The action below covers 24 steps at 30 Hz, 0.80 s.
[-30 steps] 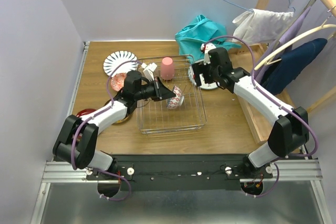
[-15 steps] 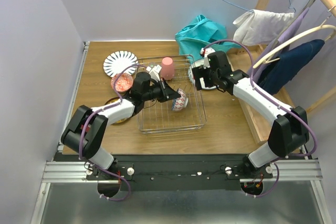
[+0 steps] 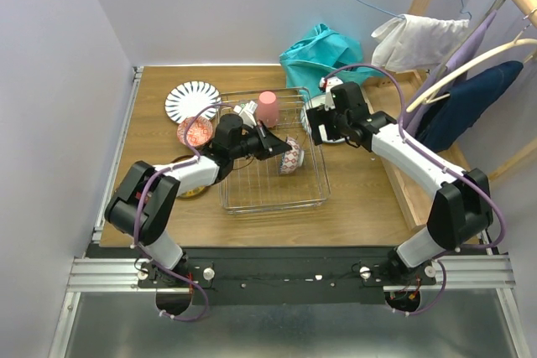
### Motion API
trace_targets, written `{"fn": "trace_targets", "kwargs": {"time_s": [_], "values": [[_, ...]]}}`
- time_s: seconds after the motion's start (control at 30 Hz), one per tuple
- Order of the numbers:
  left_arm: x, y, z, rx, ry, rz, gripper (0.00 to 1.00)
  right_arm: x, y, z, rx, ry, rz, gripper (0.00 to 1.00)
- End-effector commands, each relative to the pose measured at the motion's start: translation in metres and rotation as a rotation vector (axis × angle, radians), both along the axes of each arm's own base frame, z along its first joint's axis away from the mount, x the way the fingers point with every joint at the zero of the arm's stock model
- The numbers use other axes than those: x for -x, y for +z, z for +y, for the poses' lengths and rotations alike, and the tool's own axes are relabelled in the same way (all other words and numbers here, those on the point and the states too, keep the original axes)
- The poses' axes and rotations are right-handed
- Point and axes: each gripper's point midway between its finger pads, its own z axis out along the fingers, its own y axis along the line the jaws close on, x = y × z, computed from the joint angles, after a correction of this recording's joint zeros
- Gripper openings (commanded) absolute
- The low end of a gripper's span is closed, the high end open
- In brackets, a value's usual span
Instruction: Load the mixed dishes into the dish rack
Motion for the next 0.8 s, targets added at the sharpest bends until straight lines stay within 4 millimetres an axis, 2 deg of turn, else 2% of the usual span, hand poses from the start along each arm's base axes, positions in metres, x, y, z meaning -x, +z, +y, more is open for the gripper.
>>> {"fn": "trace_targets", "kwargs": {"time_s": [0.0,0.23,0.4,0.5,0.53,0.63,0.77], "values": [[-0.008,0.019,-0.003,0.059,0.023,-0.035,0.0,-0.003,-0.005,0.002,0.003,0.006,0.025,1.0],[-0.009,0.016,0.023,0.011,0.088,-0.02,0.0,-0.003,-0.007,0.003,0.001,0.009,0.033,1.0],[-0.005,0.002,0.042,-0.036,0.14,0.038,0.0,-0.007,-0.011,0.006,0.0,0.011,0.031,1.0],[-0.002,-0.003,0.051,-0.052,0.151,0.056,0.13,-0.01,-0.012,0.009,-0.003,0.017,0.037,1.0],[-0.001,-0.002,0.053,-0.058,0.143,0.04,0.23,-0.013,-0.01,0.011,-0.005,0.019,0.033,1.0],[0.003,0.004,0.057,-0.066,0.117,-0.003,0.41,-0.015,-0.012,0.012,-0.005,0.022,0.035,1.0],[0.009,0.004,0.067,-0.083,0.132,-0.015,0.44,-0.015,-0.014,0.015,-0.013,0.028,0.04,1.0]]}}
